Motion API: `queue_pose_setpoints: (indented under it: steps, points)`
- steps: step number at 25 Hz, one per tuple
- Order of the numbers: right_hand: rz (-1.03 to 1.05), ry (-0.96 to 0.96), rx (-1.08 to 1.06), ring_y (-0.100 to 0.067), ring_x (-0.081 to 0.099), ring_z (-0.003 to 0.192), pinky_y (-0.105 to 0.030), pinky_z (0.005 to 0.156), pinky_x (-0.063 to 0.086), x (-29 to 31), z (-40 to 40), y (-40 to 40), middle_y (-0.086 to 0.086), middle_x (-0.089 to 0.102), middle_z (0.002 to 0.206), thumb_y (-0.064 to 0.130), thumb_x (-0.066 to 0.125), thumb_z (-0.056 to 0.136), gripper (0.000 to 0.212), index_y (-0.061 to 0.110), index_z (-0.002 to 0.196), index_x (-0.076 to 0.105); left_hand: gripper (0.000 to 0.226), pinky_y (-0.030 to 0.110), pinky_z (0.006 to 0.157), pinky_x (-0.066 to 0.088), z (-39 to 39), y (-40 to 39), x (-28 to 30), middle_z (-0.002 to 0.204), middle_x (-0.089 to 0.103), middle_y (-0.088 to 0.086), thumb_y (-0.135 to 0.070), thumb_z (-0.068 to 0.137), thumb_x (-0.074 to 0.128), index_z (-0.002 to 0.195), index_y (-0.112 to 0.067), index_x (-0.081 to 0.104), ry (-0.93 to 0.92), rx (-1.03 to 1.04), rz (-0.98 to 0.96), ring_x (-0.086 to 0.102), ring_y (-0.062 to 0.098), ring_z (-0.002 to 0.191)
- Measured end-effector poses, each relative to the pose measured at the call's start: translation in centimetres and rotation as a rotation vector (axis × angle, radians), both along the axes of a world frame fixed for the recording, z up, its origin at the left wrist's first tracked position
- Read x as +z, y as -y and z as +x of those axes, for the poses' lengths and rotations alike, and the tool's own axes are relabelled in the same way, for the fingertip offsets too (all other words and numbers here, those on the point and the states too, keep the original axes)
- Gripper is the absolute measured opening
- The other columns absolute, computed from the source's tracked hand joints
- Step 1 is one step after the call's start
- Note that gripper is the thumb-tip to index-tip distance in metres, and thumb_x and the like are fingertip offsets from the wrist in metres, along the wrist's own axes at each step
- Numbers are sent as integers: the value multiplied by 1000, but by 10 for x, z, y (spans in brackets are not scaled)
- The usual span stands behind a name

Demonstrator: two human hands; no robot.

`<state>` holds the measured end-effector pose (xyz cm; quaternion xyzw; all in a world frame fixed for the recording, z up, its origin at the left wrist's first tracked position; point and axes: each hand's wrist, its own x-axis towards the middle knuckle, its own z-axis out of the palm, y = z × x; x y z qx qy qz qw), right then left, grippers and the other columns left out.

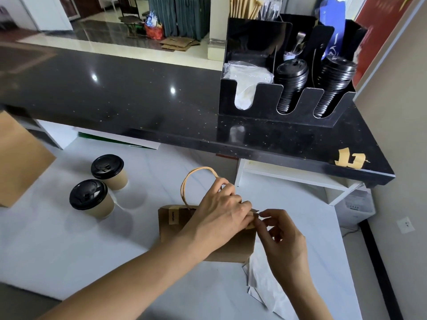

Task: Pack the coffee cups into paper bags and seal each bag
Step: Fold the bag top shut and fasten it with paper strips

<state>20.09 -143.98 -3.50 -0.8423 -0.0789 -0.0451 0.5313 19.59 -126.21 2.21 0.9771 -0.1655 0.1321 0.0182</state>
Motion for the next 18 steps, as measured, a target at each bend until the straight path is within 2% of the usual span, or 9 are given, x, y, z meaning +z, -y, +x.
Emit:
queue_pose_setpoints:
  steps: [7, 12, 15, 18]
  points:
    - [21, -80, 54, -17, 58, 58, -16, 53, 42, -1, 5, 0, 13, 72, 85, 26, 73, 88, 8, 32, 85, 69, 34, 40, 104, 34, 1, -1, 1, 84, 75, -2, -42, 105, 47, 102, -22, 75, -59, 18, -30, 57, 21, 97]
    - [88, -140, 121, -7, 53, 53, -13, 52, 39, 3, 8, 0, 9, 75, 84, 25, 74, 89, 10, 31, 82, 72, 27, 39, 103, 35, 1, 0, 0, 86, 74, -2, -36, 105, 52, 100, -23, 75, -51, 16, -38, 56, 20, 98]
    - [156, -230, 159, -7, 65, 67, -17, 62, 48, 3, 13, 3, 7, 77, 83, 22, 77, 90, 16, 35, 82, 74, 26, 39, 100, 35, 3, 1, 1, 90, 73, -2, -34, 104, 53, 98, -24, 76, -47, 4, -22, 55, 20, 97]
    - [143, -271, 190, -8, 68, 74, -16, 64, 51, 3, 15, 4, 7, 77, 85, 28, 78, 89, 10, 35, 83, 75, 30, 38, 101, 32, 5, 3, 2, 90, 73, -3, -36, 105, 51, 96, -23, 77, -63, -3, -13, 53, 19, 97]
